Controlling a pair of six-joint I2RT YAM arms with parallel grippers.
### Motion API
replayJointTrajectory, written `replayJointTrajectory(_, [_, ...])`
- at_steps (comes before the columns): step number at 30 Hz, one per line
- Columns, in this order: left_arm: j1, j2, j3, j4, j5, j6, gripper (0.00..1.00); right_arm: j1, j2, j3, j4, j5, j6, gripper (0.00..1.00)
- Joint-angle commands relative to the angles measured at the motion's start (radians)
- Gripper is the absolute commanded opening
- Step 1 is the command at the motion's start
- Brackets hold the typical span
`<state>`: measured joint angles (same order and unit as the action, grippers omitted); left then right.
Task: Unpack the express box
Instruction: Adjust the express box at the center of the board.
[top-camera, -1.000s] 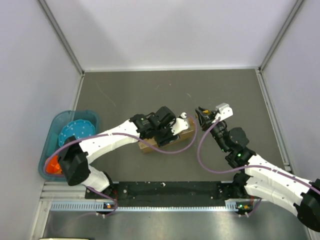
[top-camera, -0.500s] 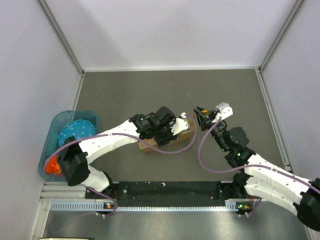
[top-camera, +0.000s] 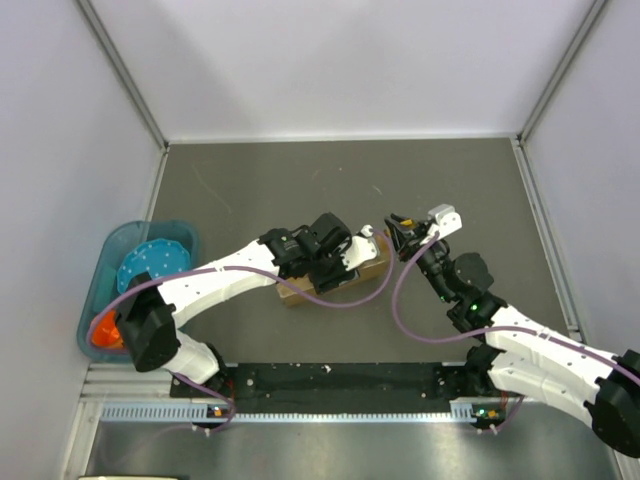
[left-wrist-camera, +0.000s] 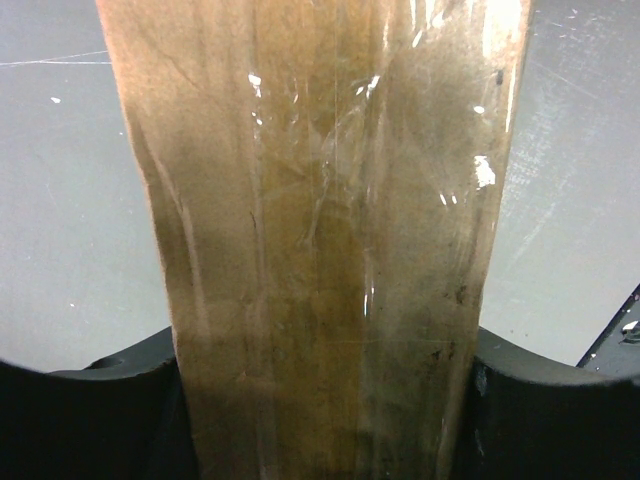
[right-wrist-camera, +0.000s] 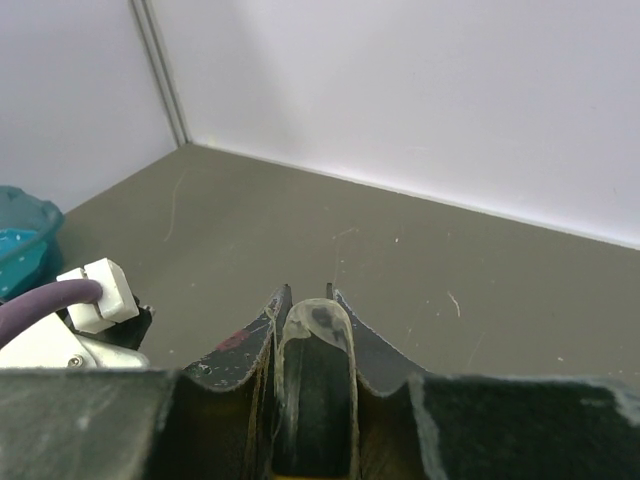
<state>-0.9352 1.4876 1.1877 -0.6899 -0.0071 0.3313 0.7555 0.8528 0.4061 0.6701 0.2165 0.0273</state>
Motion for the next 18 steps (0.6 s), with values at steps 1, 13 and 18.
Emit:
replayJointTrajectory(1, [0.004,0.020,-0.053,-0.063,0.087,-0.066,0.00,0.008,-0.015,0.004,0.048,0.023,-0.006,0.00])
replayJointTrajectory(13, [0.004,0.020,-0.046,-0.065,0.088,-0.069,0.00,0.008,-0.029,-0.001,0.028,0.018,-0.006,0.00])
replayJointTrajectory(18, [0.003,0.022,-0.045,-0.065,0.090,-0.069,0.00,0.007,-0.020,-0.010,0.028,0.023,-0.001,0.00])
